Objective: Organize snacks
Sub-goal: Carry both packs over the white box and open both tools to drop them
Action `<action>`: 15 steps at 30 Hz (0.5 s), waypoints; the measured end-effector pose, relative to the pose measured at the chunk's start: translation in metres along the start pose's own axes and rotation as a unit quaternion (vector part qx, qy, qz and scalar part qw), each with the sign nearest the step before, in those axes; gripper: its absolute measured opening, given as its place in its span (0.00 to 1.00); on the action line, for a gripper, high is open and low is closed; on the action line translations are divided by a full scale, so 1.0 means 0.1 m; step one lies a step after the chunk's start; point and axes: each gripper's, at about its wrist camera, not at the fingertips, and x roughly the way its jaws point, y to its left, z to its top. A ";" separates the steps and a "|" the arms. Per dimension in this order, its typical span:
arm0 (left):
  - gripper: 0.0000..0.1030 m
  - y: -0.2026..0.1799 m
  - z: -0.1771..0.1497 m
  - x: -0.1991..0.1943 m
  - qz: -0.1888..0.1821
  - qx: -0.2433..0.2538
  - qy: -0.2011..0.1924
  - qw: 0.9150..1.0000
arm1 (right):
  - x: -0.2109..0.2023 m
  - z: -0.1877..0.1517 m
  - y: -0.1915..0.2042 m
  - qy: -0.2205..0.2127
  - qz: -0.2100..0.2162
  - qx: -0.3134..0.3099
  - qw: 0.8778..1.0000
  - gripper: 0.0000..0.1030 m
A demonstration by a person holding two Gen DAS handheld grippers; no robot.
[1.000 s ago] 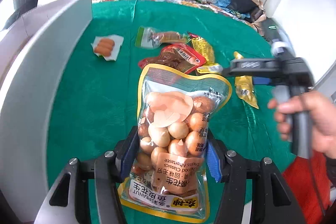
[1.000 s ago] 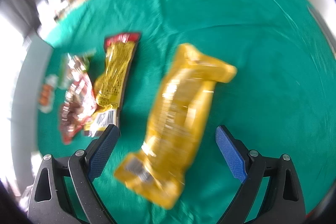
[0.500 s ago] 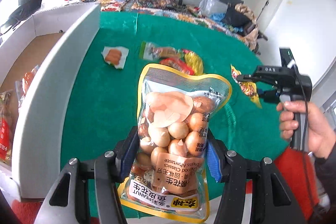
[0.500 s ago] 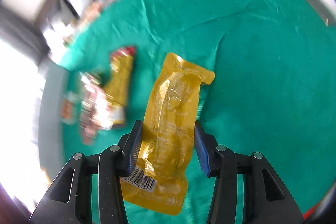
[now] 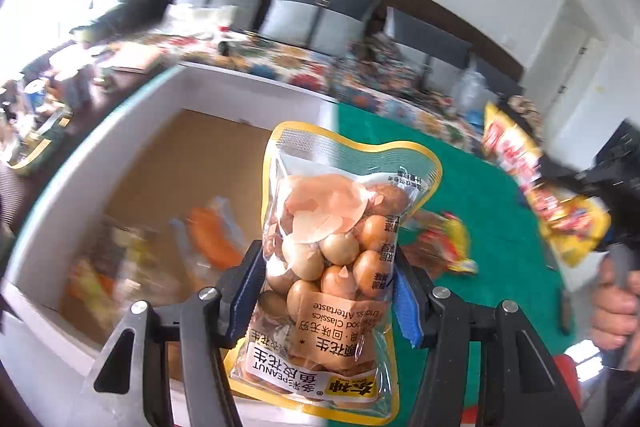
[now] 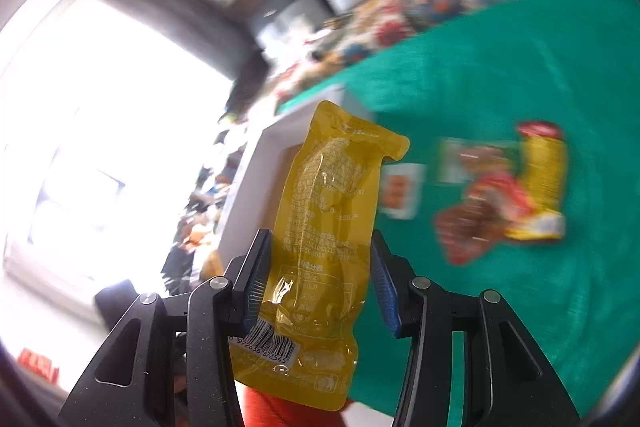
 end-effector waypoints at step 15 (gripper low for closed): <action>0.98 0.70 -0.22 0.27 0.114 -0.038 0.008 0.993 | 0.71 -0.15 0.63 -0.007 -0.087 -0.128 0.988 0.72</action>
